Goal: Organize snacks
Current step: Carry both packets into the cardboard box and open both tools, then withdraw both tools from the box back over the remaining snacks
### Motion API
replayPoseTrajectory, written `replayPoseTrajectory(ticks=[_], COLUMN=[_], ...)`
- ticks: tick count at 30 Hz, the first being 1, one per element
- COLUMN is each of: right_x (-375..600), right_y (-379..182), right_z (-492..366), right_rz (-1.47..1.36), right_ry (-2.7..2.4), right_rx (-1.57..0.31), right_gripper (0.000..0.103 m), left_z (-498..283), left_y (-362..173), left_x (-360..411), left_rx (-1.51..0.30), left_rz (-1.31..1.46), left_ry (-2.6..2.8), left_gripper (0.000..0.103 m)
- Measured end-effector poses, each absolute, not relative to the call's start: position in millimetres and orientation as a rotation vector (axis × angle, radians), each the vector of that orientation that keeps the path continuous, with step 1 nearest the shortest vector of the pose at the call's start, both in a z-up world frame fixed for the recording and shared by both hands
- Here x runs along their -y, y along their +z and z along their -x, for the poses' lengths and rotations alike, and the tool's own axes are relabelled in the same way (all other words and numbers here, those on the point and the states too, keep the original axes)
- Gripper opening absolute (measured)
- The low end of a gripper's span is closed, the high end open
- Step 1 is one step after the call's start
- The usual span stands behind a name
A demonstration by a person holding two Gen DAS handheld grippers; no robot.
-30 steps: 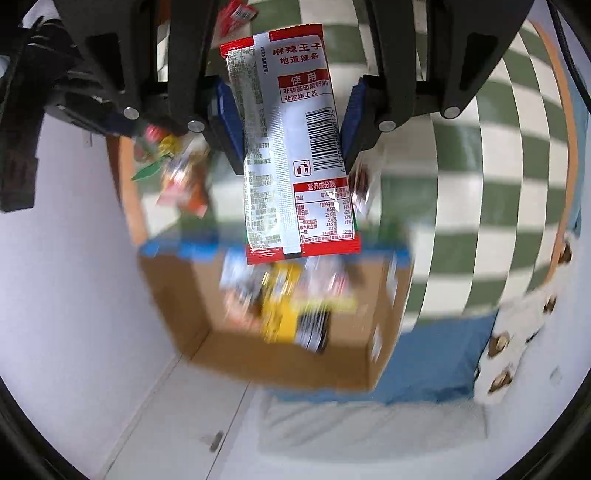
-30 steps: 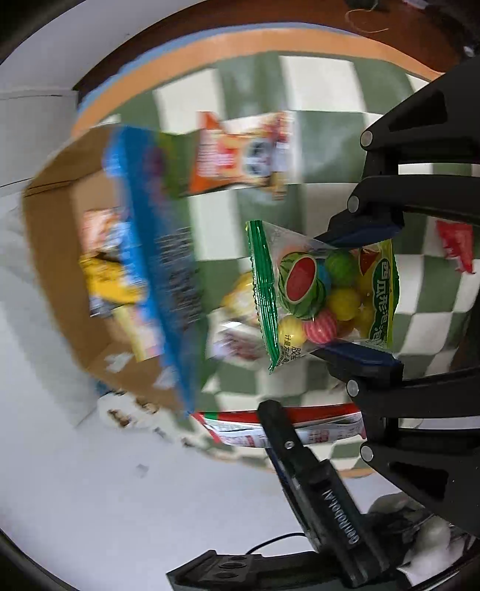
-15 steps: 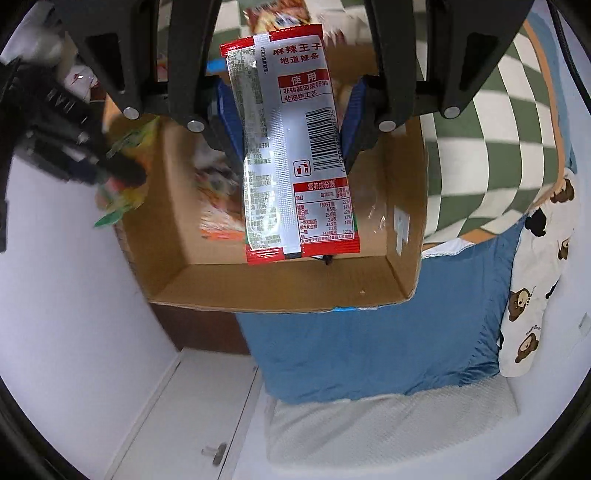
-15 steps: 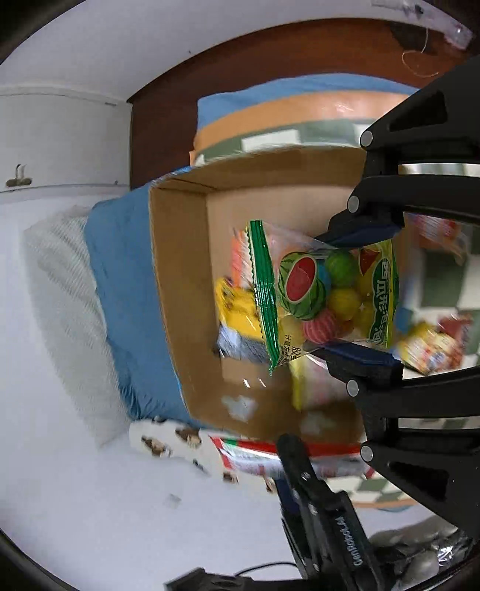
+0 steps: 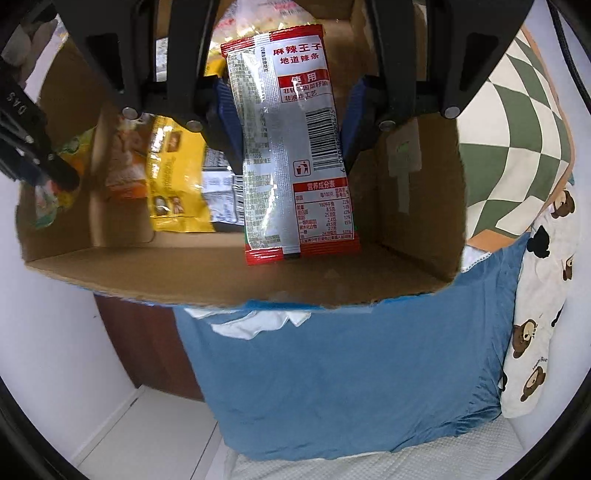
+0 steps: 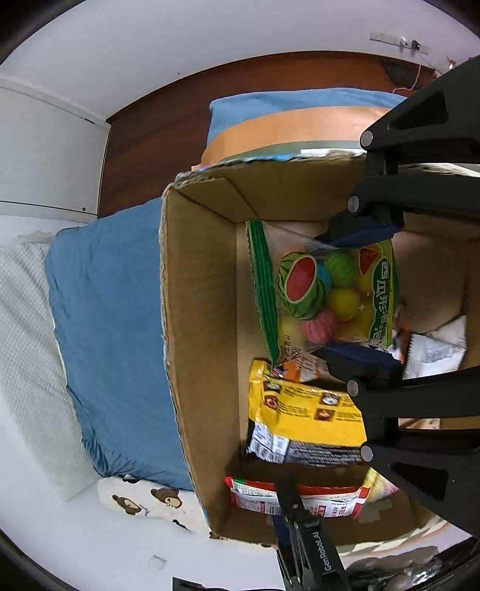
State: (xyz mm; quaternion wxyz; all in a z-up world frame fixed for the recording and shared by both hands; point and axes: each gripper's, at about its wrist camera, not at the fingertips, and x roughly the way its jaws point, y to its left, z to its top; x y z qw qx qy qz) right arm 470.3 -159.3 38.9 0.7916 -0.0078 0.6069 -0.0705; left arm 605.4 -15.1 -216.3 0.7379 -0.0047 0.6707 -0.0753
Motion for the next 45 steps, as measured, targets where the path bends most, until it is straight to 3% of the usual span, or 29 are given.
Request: replayPoseTrajectory(ticks=[7,8,10,11,15,29,45], right_x=[163.6,164.7,165.1,164.4,162.0,156.1,116.7], right_y=[30.1,29.0,30.9,31.4,33.4,44.7,110.6], right_z=[-483.1,-485.5,-488.0,-488.8,-490.4,-449.2,-332.5], right_rz=[0.029,0.019,0.007,0.009,0.007,-0.010,0.073], right_ry=[-0.181,-0.180,-0.176,-0.178,-0.174,-0.147,-0.101], right_rx=[-1.321,-1.327,-1.324,-1.323,-1.333,-1.292,-1.040], right_gripper=[0.051,0.055,0.082,0.088,0.089,0.090,0.090], left_z=[-612.5,-613.5,-615.3,-615.3,-611.8,-559.2,-442.0], left_y=[-227.9,-228.7,-226.9,-225.6,-211.4,-164.3,-95.8], left_x=[15.2,14.7,13.8,13.8,23.5,15.3,17.9], left_rx=[-1.508,-1.516,-1.514,-1.512,-1.473,-1.308,-1.031], left_rz=[0.028,0.049,0.095,0.102,0.069,0.041,-0.012], left_ry=[-0.168,-0.172,-0.196,-0.195,-0.191,-0.129,-0.092], left_gripper=[0.049,0.053,0.062,0.069,0.096,0.096,0.096])
